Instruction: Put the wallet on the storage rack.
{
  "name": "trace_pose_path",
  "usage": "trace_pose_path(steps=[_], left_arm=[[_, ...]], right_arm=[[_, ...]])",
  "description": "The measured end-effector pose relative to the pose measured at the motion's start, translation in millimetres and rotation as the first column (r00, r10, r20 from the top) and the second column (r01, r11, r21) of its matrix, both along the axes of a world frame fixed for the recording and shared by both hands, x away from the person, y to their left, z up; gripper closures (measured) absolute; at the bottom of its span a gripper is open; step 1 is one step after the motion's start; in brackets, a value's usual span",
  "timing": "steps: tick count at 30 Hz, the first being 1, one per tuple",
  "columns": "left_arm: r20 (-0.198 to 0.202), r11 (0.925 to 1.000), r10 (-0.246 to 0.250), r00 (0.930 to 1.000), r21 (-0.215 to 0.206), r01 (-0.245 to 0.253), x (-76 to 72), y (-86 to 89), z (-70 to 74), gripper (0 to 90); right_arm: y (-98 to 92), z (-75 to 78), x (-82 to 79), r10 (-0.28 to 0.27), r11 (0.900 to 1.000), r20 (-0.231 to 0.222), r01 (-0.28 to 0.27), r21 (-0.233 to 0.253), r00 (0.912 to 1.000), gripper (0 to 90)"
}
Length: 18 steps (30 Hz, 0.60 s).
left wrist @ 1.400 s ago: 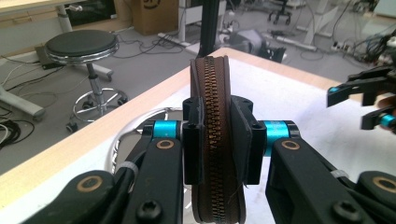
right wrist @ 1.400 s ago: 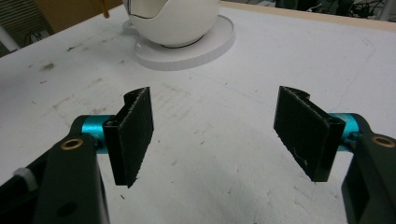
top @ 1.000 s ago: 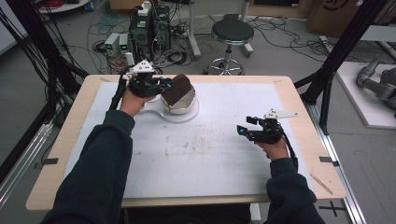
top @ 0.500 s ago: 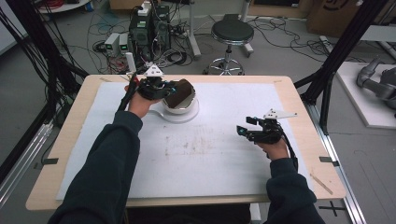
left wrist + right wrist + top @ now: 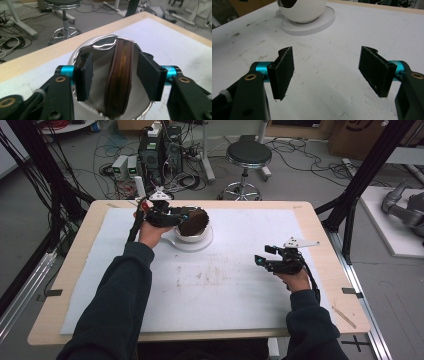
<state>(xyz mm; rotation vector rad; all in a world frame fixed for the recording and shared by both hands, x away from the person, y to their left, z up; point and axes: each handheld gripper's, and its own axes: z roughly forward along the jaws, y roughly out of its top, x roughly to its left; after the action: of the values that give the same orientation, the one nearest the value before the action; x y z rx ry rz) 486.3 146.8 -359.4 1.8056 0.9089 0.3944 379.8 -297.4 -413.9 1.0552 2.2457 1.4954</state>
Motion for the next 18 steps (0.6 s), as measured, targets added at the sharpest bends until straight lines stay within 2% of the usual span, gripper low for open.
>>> trace_pose_path(steps=[5, 9, 10, 14, 16, 18], left_arm=[[0.012, 0.9968, 0.031, 0.9994, -0.074, -0.030, -19.9, 19.8, -6.2, 40.4], [0.064, 0.9961, 0.023, 0.9977, -0.086, -0.017, -44.6, 29.9, -10.0, 33.0], [0.080, 0.9949, 0.029, 0.9964, -0.098, -0.021, -51.2, 33.1, -10.7, 29.0], [0.127, 0.9895, 0.042, 0.9910, -0.142, -0.024, -77.2, 50.9, -15.3, 23.1], [0.159, 0.9884, 0.058, 0.9856, -0.148, -0.034, -90.8, 60.7, -20.2, 22.6], [0.158, 0.9863, 0.074, 0.9847, -0.158, -0.049, -101.8, 70.6, -27.1, 22.5]], right_arm=[[-1.6, 0.3, -1.4, -0.009, 1.000, 0.004, 0.009, -0.019, 1.0000, 29.0], [-2.4, 1.3, -3.5, -0.029, 0.998, 0.023, 0.030, -0.061, 0.9993, 28.3], [-2.4, 1.5, -4.1, -0.035, 0.997, 0.027, 0.037, -0.070, 0.9990, 27.1], [-2.5, 2.3, -6.1, -0.058, 0.993, 0.041, 0.062, -0.096, 0.9975, 25.2], [-2.8, 2.4, -6.6, -0.069, 0.991, 0.051, 0.074, -0.109, 0.9963, 23.4], [-2.8, 2.4, -7.4, -0.087, 0.988, 0.057, 0.094, -0.123, 0.9945, 21.9]])
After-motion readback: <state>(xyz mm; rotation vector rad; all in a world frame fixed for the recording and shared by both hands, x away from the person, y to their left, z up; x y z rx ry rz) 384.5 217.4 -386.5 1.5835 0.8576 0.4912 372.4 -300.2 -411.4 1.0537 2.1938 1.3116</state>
